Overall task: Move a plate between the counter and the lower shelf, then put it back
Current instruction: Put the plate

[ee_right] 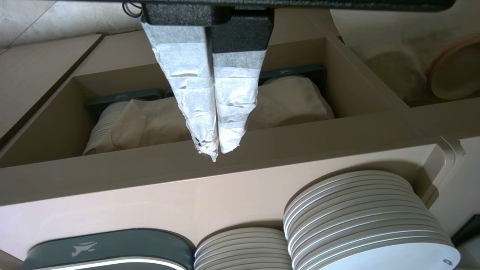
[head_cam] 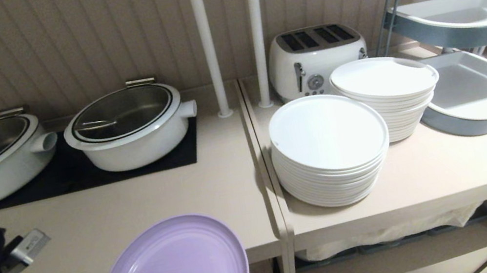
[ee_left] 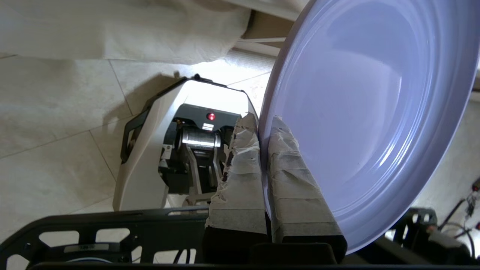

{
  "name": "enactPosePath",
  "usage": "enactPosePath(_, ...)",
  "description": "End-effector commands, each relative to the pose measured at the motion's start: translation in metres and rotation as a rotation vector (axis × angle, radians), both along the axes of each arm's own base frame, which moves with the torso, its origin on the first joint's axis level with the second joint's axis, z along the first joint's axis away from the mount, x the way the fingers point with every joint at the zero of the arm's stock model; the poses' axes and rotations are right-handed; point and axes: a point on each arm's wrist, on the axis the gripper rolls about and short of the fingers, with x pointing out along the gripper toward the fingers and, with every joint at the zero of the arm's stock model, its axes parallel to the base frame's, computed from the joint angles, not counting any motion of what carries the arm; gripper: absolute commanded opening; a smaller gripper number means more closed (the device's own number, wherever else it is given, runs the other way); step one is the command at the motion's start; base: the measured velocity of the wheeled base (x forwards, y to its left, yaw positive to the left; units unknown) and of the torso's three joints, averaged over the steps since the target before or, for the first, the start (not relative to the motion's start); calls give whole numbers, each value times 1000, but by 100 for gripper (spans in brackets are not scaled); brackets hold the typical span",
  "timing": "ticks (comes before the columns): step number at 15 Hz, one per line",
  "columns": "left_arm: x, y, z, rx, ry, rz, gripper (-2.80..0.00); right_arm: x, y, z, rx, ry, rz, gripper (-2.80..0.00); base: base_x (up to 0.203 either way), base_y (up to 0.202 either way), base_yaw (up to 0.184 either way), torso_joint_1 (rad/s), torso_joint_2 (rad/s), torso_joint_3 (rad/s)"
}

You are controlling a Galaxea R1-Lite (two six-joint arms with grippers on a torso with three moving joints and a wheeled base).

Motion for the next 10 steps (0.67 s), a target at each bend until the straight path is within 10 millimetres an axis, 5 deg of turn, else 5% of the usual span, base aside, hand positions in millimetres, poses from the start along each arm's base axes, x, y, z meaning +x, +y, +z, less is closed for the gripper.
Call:
enactPosePath(1, 17, 0, -2, 7, 39, 28, -280, 0, 0, 0, 1, -1, 1, -280, 0, 0, 0, 0, 0, 0)
enactPosePath(10, 72, 12, -7, 0, 13, 141, -280, 0, 0, 0, 1, 0, 0, -280, 0, 0, 0, 0, 0, 0)
